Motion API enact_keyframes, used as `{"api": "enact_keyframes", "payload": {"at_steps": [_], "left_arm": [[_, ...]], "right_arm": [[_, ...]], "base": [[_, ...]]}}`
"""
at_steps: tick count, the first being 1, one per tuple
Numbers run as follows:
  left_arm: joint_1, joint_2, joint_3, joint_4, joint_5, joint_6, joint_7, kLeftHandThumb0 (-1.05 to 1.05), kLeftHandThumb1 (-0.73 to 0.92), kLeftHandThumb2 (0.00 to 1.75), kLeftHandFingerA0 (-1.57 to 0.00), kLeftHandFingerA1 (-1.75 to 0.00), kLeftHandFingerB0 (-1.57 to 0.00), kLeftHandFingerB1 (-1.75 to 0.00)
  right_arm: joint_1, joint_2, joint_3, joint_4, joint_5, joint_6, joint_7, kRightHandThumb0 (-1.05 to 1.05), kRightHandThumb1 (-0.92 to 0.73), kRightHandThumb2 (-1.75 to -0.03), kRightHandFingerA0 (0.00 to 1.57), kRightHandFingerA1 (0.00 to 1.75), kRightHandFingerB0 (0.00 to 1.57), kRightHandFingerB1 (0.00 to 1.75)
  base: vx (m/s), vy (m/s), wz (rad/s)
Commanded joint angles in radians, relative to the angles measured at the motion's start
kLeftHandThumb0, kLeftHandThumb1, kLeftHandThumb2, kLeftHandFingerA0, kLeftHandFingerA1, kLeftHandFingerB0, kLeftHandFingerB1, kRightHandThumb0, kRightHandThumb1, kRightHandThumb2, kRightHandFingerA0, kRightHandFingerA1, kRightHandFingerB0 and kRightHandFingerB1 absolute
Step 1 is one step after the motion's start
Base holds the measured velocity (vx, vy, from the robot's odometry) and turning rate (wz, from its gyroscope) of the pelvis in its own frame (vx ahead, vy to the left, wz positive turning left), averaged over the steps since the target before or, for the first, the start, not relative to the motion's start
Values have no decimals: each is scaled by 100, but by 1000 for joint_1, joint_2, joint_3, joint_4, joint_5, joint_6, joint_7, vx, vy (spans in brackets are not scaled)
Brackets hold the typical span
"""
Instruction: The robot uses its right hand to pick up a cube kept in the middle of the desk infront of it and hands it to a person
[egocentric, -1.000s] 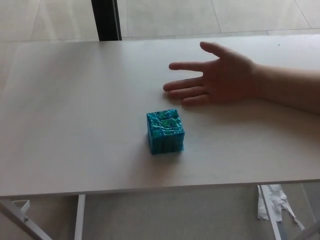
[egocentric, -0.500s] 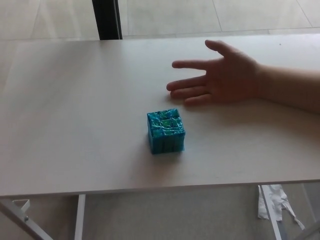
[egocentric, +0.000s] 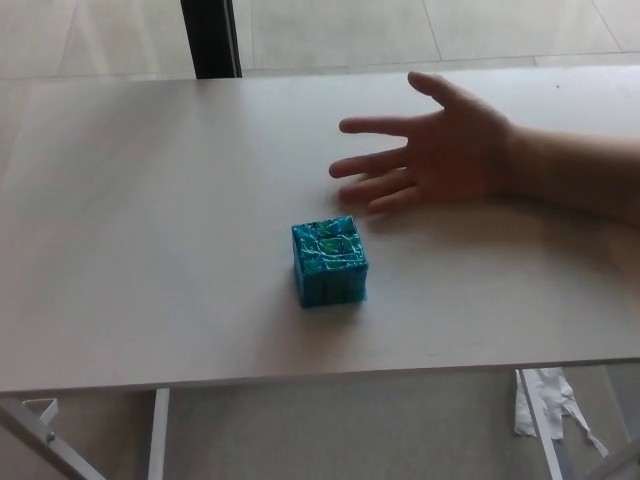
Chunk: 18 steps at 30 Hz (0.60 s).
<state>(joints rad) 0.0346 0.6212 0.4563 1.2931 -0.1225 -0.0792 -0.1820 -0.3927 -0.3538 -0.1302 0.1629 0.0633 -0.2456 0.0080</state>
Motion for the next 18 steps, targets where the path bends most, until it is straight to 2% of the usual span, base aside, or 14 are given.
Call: {"api": "enact_keyframes", "payload": {"at_steps": [1, 3, 4, 6, 7, 10, 11, 17, 18], "left_arm": [[-4, 2, -8, -4, -6, -24, -1, -57, 47, 55, -76, -65, -49, -39], [-7, 1, -10, -5, -5, -22, 0, -59, 46, 55, -74, -61, -49, -39], [-9, 1, -8, -5, -7, -21, -2, -60, 36, 77, -64, -63, -42, -50], [-11, 1, -8, -4, -7, -19, -3, -60, 36, 77, -64, -63, -42, -50], [-10, 0, -11, -6, -5, -27, -4, -59, 46, 55, -72, -59, -48, -39], [-12, 0, -13, -6, -4, -27, -4, -59, 46, 55, -72, -59, -48, -39], [-15, -2, -18, -4, 0, -31, -2, -61, 46, 55, -77, -63, -49, -39], [-17, -5, -23, -4, -1, -33, -3, -63, 47, 55, -73, -61, -49, -38], [-18, -4, -28, -3, 5, -34, 0, -66, 37, 79, -77, -70, -40, -49]], "right_arm": [[-208, 67, 408, -52, -372, 220, 153, -78, -45, -85, 19, 55, 16, 44], [-234, 72, 457, 10, -416, 202, 145, -80, -46, -87, 20, 57, 15, 46], [-249, 74, 492, 40, -444, 201, 150, -79, -44, -85, 21, 57, 17, 46], [-258, 72, 523, 56, -460, 210, 156, -79, -44, -85, 21, 57, 17, 46], [-264, 82, 550, 84, -464, 206, 159, -77, -54, -57, 23, 58, 24, 38], [-268, 74, 562, 83, -458, 214, 151, -77, -54, -57, 23, 58, 24, 38], [-280, 91, 604, 129, -482, 239, 154, -78, -54, -58, 25, 57, 26, 38], [-302, 71, 665, 183, -506, 248, 150, -76, -54, -58, 28, 54, 31, 35], [-310, 69, 675, 197, -511, 246, 150, -75, -55, -58, 28, 53, 33, 33]], "base": [[0, 0, 0], [0, 0, 0], [0, 0, 0], [0, 0, 0], [0, 0, 0], [0, 0, 0], [0, 0, 0], [0, 0, 0], [0, 0, 0]]}}
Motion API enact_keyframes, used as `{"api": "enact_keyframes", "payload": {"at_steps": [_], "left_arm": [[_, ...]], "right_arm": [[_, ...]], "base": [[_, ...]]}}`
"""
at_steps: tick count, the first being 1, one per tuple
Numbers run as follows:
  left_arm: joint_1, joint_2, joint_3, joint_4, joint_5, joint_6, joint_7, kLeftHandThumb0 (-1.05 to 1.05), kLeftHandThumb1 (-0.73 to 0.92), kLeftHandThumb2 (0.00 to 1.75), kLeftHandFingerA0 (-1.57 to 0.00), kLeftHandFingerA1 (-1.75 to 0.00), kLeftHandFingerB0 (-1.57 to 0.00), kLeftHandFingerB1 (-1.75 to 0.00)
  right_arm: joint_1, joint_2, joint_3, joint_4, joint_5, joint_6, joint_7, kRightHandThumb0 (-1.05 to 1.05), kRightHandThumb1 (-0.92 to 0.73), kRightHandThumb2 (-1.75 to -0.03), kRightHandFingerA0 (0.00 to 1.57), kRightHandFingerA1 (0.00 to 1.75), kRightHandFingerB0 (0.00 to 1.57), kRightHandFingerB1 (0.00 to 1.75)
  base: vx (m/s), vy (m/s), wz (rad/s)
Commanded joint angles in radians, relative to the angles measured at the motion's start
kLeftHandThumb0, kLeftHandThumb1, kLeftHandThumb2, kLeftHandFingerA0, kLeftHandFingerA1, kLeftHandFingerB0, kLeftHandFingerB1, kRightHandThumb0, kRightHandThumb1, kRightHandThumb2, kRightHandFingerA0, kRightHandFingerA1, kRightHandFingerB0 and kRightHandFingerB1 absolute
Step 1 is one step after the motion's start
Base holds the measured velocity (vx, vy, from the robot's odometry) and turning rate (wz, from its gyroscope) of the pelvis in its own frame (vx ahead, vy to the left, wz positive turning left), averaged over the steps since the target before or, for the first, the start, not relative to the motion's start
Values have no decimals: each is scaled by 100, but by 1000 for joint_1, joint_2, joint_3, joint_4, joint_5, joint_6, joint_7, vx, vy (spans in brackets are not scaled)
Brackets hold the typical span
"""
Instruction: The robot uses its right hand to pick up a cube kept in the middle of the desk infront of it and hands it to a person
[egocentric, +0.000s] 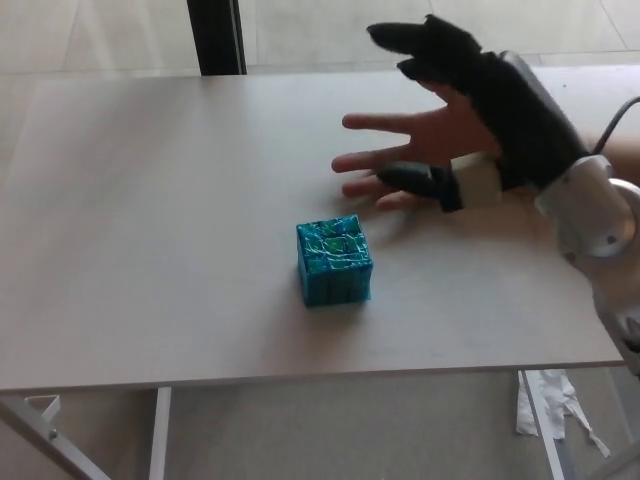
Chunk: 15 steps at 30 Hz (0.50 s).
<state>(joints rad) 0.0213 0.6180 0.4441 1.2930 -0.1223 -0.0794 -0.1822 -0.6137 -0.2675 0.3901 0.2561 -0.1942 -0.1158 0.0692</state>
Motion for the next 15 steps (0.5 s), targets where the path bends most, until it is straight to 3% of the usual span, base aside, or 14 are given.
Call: {"api": "enact_keyframes", "payload": {"at_steps": [1, 2, 3, 4, 9, 12, 13, 14, 15], "left_arm": [[-5, 0, -24, -1, 14, -36, 4, -66, 37, 79, -77, -70, -40, -49], [-7, 1, -20, -2, 8, -36, 0, -62, 47, 55, -85, -65, -47, -38], [-8, 1, -17, -5, 2, -37, -3, -60, 47, 55, -79, -62, -50, -39], [-8, 2, -15, -7, -1, -34, -6, -63, 46, 55, -85, -68, -50, -39], [-17, 5, -15, -5, -5, -28, -7, -61, 46, 55, -85, -70, -51, -39], [-19, 2, -16, -6, -5, -35, -10, -61, 47, 55, -86, -74, -51, -40], [-18, 1, -18, -5, -3, -39, -10, -61, 47, 55, -86, -74, -51, -40], [-20, 2, -22, -4, 1, -38, -7, -66, 36, 79, -76, -73, -44, -50], [-21, 1, -27, -3, 5, -39, 2, -60, 47, 55, -78, -63, -50, -39]], "right_arm": [[-97, -19, 164, 119, -256, 116, 92, -75, -55, -58, 28, 53, 33, 33], [-103, -20, 170, 123, -260, 128, 96, -75, -55, -58, 27, 52, 33, 34], [-112, -19, 182, 141, -271, 120, 86, -76, -55, -58, 29, 54, 34, 35], [-120, -17, 194, 157, -282, 113, 79, -74, -55, -58, 28, 57, 32, 37], [-140, -13, 231, 181, -304, 111, 79, -76, -57, -58, 26, 58, 31, 39], [-157, 1, 267, 209, -327, 119, 96, -76, -58, -59, 23, 51, 30, 37], [-161, 4, 275, 215, -334, 122, 99, -76, -58, -59, 23, 51, 30, 37], [-166, 10, 282, 215, -336, 135, 114, -77, -58, -59, 22, 50, 28, 37], [-167, 22, 294, 217, -344, 155, 125, -75, -58, -58, 23, 48, 29, 35]], "base": [[0, 0, 0], [0, 0, 0], [0, 0, 0], [0, 0, 0], [0, 0, 0], [0, 0, 0], [0, 0, 0], [0, 0, 0], [0, 0, 0]]}}
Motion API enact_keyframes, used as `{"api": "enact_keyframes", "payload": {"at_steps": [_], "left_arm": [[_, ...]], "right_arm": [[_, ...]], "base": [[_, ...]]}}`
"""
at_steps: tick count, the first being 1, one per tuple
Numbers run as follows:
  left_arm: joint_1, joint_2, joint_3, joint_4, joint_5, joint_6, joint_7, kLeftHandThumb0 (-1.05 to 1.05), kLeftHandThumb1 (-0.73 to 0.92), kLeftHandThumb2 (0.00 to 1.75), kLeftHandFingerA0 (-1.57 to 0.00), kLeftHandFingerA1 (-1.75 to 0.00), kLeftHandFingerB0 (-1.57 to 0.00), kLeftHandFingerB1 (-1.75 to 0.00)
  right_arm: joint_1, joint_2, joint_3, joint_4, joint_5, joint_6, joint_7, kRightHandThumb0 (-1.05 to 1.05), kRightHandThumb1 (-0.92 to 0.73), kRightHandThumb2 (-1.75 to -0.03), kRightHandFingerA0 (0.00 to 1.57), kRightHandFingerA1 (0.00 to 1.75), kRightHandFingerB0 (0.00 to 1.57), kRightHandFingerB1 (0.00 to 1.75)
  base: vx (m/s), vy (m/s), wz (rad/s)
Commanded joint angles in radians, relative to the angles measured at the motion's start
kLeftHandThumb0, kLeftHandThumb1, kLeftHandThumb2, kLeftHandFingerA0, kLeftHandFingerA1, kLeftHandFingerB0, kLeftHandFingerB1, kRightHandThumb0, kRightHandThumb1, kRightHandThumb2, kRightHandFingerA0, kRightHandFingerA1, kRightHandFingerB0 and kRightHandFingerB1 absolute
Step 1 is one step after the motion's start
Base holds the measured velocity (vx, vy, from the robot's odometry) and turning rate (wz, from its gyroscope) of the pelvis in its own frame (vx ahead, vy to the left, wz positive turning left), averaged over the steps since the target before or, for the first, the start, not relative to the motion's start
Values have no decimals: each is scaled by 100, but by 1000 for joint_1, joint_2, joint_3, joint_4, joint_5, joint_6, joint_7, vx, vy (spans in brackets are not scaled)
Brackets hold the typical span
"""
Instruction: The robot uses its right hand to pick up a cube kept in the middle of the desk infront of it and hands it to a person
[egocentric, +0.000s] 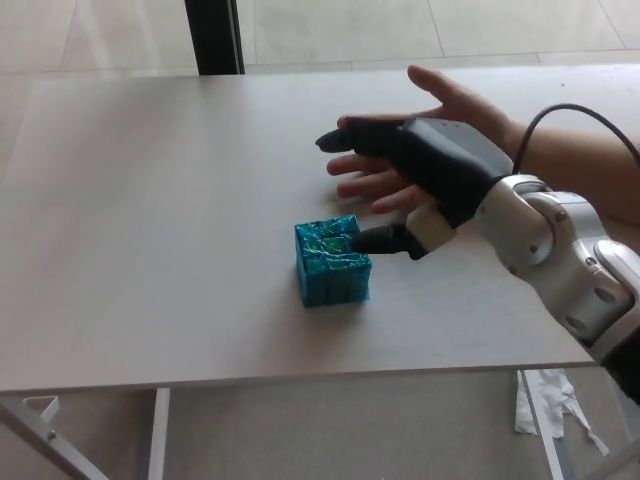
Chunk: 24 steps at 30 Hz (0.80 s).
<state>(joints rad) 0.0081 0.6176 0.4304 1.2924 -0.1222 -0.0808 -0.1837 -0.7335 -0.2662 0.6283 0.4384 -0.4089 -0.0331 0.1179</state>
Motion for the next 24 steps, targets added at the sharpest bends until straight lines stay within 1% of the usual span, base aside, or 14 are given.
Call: {"api": "enact_keyframes", "payload": {"at_steps": [1, 5, 8, 10, 11, 13, 15, 17, 18, 19, 20, 22, 23, 24], "left_arm": [[-9, 2, -16, -2, 7, -35, 7, -58, 48, 55, -89, -78, -50, -39], [-13, 3, -22, 0, 2, -31, 7, -57, 47, 55, -85, -69, -51, -39], [-14, 1, -20, 0, -4, -32, -1, -59, 47, 55, -87, -72, -51, -39], [-10, 3, -30, -5, 5, -41, -4, -63, 47, 55, -88, -82, -51, -39], [-10, 3, -32, -4, 6, -40, -3, -60, 47, 55, -81, -76, -50, -39], [-12, 2, -33, -4, 2, -40, -3, -61, 47, 55, -84, -80, -51, -40], [-16, 4, -41, -1, 8, -34, 3, -58, 48, 55, -86, -69, -50, -39], [-16, 3, -44, 0, 8, -36, 5, -58, 48, 55, -86, -69, -50, -39], [-15, 2, -46, -1, 9, -39, 4, -60, 48, 56, -80, -64, -49, -39], [-12, 1, -46, -2, 6, -42, -3, -66, 37, 79, -78, -73, -42, -51], [-12, 1, -41, -2, -3, -38, -8, -63, 47, 56, -81, -66, -51, -39], [-9, 0, -43, -3, 0, -43, -8, -62, 48, 55, -80, -70, -51, -40], [-9, 0, -48, -2, 5, -44, -4, -62, 48, 56, -79, -66, -50, -40], [-9, -1, -63, -2, 20, -47, 5, -64, 43, 60, -83, -72, -50, -42]], "right_arm": [[-47, 33, 65, 41, -136, 83, 76, -76, -58, -58, 24, 48, 31, 35], [-39, 69, 77, 56, -155, 109, 75, -76, -58, -59, 22, 49, 28, 36], [-32, 95, 86, 61, -176, 130, 82, -76, -59, -59, 21, 49, 27, 36], [-22, 107, 97, 47, -189, 148, 103, -79, -61, -60, 21, 49, 24, 34], [-19, 111, 99, 45, -194, 152, 108, -79, -60, -59, 21, 49, 23, 34], [-19, 118, 114, 34, -217, 175, 133, -81, -61, -60, 17, 50, 19, 35], [-18, 122, 118, 29, -220, 188, 153, -78, -61, -59, 17, 49, 17, 33], [-17, 128, 115, 28, -224, 197, 162, -78, -61, -59, 17, 49, 17, 33], [-14, 127, 115, 27, -227, 195, 160, -79, -61, -59, 18, 49, 18, 33], [-7, 125, 116, 28, -234, 192, 154, -79, -47, -86, 16, 54, 12, 43], [-1, 125, 117, 33, -241, 190, 146, -79, -47, -86, 16, 54, 12, 44], [8, 121, 122, 38, -256, 181, 134, -78, -47, -86, 18, 56, 11, 45], [18, 119, 129, 54, -276, 172, 100, -73, -45, -85, 23, 59, 10, 45], [31, 111, 146, 59, -311, 180, 72, -67, -45, -83, 27, 59, 10, 44]], "base": [[0, 0, 0], [0, 0, 0], [0, 0, 0], [0, 0, 0], [0, 0, 0], [0, 0, 0], [0, 0, 0], [0, 0, 0], [0, 0, 0], [0, 0, 0], [0, 0, 0], [0, 0, 0], [0, 0, 0], [0, 0, 0]]}}
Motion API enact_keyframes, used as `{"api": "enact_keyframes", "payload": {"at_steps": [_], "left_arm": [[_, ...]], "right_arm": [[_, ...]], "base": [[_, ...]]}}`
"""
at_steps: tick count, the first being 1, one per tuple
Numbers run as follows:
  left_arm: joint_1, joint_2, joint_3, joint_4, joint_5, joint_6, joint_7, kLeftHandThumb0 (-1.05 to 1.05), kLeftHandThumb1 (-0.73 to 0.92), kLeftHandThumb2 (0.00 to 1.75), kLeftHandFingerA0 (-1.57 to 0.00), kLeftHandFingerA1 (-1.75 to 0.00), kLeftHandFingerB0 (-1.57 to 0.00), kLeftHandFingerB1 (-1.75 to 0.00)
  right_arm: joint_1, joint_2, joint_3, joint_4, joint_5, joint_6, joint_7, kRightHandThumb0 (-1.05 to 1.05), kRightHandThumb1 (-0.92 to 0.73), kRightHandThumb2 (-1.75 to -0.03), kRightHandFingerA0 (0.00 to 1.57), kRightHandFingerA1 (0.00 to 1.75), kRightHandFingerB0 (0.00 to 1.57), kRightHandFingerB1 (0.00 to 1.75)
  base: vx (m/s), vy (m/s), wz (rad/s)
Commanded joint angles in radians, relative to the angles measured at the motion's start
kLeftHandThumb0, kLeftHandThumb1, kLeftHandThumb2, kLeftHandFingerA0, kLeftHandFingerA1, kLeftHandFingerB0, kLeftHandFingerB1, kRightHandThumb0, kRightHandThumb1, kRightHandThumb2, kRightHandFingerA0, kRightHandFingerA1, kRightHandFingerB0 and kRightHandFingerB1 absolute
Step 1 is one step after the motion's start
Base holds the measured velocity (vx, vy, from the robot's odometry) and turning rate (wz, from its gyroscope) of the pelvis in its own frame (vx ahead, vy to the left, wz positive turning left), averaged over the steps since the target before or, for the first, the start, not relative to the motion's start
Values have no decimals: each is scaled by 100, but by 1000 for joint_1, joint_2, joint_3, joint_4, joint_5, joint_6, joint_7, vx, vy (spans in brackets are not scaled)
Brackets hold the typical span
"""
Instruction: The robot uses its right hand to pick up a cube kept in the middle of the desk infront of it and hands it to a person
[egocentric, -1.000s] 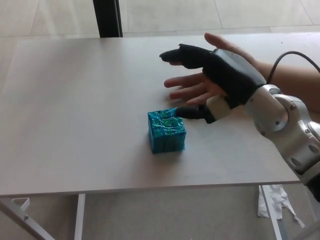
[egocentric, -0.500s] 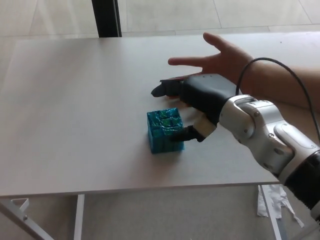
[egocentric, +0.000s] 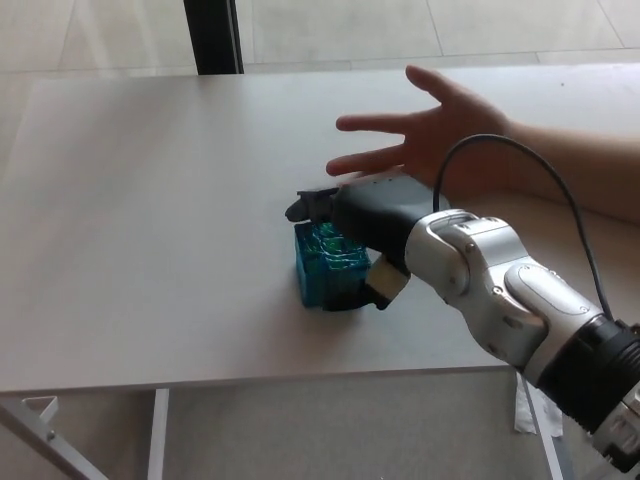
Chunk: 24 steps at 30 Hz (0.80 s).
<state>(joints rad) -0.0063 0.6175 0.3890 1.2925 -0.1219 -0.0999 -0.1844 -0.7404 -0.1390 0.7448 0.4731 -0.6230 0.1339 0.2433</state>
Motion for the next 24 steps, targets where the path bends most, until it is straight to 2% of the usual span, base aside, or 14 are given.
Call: {"api": "enact_keyframes", "payload": {"at_steps": [1, 4, 6, 7, 9, 14, 15, 16, 17, 18, 19, 22, 23, 24], "left_arm": [[6, 1, -32, -3, 28, -28, 8, -62, 50, 56, -78, -69, -52, -39], [4, 3, -45, -1, 27, -29, 8, -62, 50, 56, -76, -62, -53, -40], [6, 2, -39, 0, 16, -32, -1, -59, 50, 56, -77, -64, -53, -41], [7, 3, -44, -1, 22, -35, 2, -63, 50, 56, -77, -64, -55, -41], [8, 3, -49, -3, 25, -35, 8, -59, 52, 57, -79, -68, -54, -41], [-4, -6, -40, 3, 13, -21, 14, -64, 47, 60, -86, -68, -57, -43], [-2, -8, -42, 2, 14, -25, 14, -61, 54, 57, -85, -64, -59, -41], [-2, -8, -45, 2, 18, -25, 17, -61, 54, 57, -84, -62, -59, -41], [-3, -8, -48, 3, 21, -23, 21, -62, 54, 57, -84, -62, -62, -41], [-4, -8, -48, 3, 21, -22, 21, -62, 54, 57, -84, -62, -62, -41], [-4, -7, -50, 2, 23, -23, 19, -64, 43, 85, -76, -67, -56, -55], [1, -5, -54, 0, 26, -33, 19, -65, 43, 85, -75, -68, -56, -55], [-1, -5, -52, -1, 23, -27, 20, -64, 55, 57, -79, -57, -60, -40], [-1, -3, -46, -1, 16, -24, 14, -63, 55, 57, -78, -57, -60, -41]], "right_arm": [[46, -19, 35, 27, -113, 15, -71, -62, -44, -81, 31, 60, 14, 45], [63, -19, 32, 40, -135, 3, -131, -61, -44, -80, 39, 66, 18, 46], [79, -22, 36, 41, -157, -12, -191, -50, -57, -57, 49, 72, 30, 36], [94, -27, 50, 55, -200, -38, -301, -39, -72, -66, 72, 149, 54, 45], [115, -22, 60, 56, -243, -52, -439, -33, -77, -63, 76, 170, 77, 56], [138, 10, 47, 79, -254, -84, -626, -36, -65, -61, 73, 165, 89, 64], [144, 23, 43, 84, -250, -81, -644, -41, -46, -90, 104, 129, 83, 79], [149, 36, 38, 90, -245, -78, -663, -35, -63, -62, 76, 165, 88, 71], [155, 48, 33, 95, -241, -71, -679, -40, -43, -89, 106, 130, 83, 79], [157, 52, 32, 95, -240, -67, -683, -40, -43, -89, 106, 130, 83, 79], [163, 64, 26, 102, -234, -63, -697, -34, -61, -63, 77, 162, 87, 75], [170, 73, 20, 106, -225, -57, -698, -33, -61, -65, 78, 159, 86, 78], [172, 73, 17, 112, -222, -64, -708, -35, -60, -64, 78, 160, 86, 78], [177, 69, 11, 106, -217, -59, -699, -38, -62, -65, 76, 158, 85, 81]], "base": [[0, 0, 0], [0, 0, 0], [0, 0, 0], [0, 0, 0], [0, 0, 0], [0, 0, 0], [0, 0, 0], [0, 0, 0], [0, 0, 0], [0, 0, 0], [0, 0, 0], [0, 0, 0], [0, 0, 0], [0, 0, 0]]}}
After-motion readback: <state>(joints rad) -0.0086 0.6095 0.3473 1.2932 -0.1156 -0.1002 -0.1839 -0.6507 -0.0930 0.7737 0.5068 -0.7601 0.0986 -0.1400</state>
